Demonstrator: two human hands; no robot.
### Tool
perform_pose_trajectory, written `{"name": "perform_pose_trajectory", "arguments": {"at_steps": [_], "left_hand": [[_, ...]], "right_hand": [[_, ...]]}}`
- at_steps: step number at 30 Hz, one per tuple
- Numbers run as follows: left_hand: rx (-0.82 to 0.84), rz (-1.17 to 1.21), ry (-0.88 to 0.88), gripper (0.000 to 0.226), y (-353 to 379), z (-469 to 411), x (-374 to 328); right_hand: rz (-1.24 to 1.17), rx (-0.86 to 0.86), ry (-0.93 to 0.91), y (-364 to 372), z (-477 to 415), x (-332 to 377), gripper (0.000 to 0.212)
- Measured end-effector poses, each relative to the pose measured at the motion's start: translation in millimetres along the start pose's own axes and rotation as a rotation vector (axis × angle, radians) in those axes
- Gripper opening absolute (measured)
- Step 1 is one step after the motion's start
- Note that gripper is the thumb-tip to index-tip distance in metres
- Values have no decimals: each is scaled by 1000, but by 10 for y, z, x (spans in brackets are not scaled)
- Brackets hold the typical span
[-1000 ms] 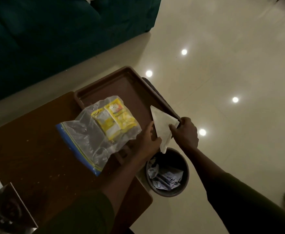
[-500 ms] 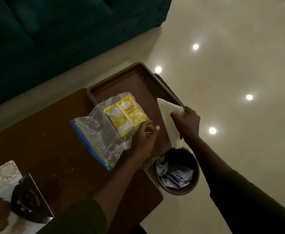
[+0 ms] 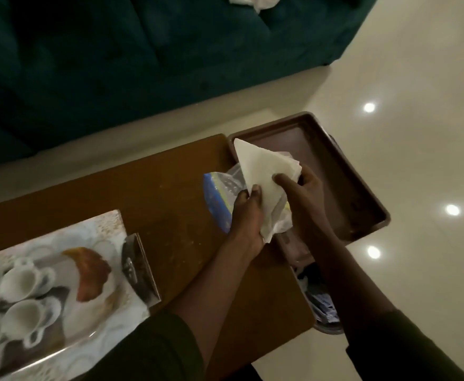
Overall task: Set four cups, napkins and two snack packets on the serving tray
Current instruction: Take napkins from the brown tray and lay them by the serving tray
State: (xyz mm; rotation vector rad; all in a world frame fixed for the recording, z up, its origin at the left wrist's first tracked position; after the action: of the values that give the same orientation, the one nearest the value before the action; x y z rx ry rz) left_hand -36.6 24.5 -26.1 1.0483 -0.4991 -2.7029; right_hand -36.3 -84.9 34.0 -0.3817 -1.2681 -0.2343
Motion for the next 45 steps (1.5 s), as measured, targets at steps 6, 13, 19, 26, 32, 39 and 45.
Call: {"name": "perform_pose_trajectory", "arguments": {"at_steps": [6,13,19,26,32,39,45], "left_hand": [[-53,61,54,23,-857,378,-329],[-157,-160,93,43,-1862,719,-399],[-368,-238,221,32,-2881,942,-626],[-217,-319,154,36,-3260,926,-637],[-129,-510,207,49,-3118,854,-609],[-174,-661,248,49,-3096,825,-612],[-189,-707,257,48,-3095,778,-631]], "right_hand": [[-305,249,305,1045,380,-224,35],[308,131,172,1774,888,-282,31],[530,260,122,2264,1245,-483,40],[683,241,0,2446,1490,-632,31],[710,267,-203,2540,1610,-688,30],[787,339,-255,2552,1664,-766,36],[734,360,-235,2550,1618,-749,33]]}}
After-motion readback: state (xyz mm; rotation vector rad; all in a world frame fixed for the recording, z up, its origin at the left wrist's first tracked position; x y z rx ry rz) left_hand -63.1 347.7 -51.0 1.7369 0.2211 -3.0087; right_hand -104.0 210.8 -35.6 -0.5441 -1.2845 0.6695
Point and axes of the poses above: each hand's wrist, its own z-axis away from the middle knuckle, its own y-axis out of the palm, x = y × z, the point moved 6 cm from there along -z, towards the middle knuckle, and after that the axes turned 6 degrees about x, right-handed, at the moved point
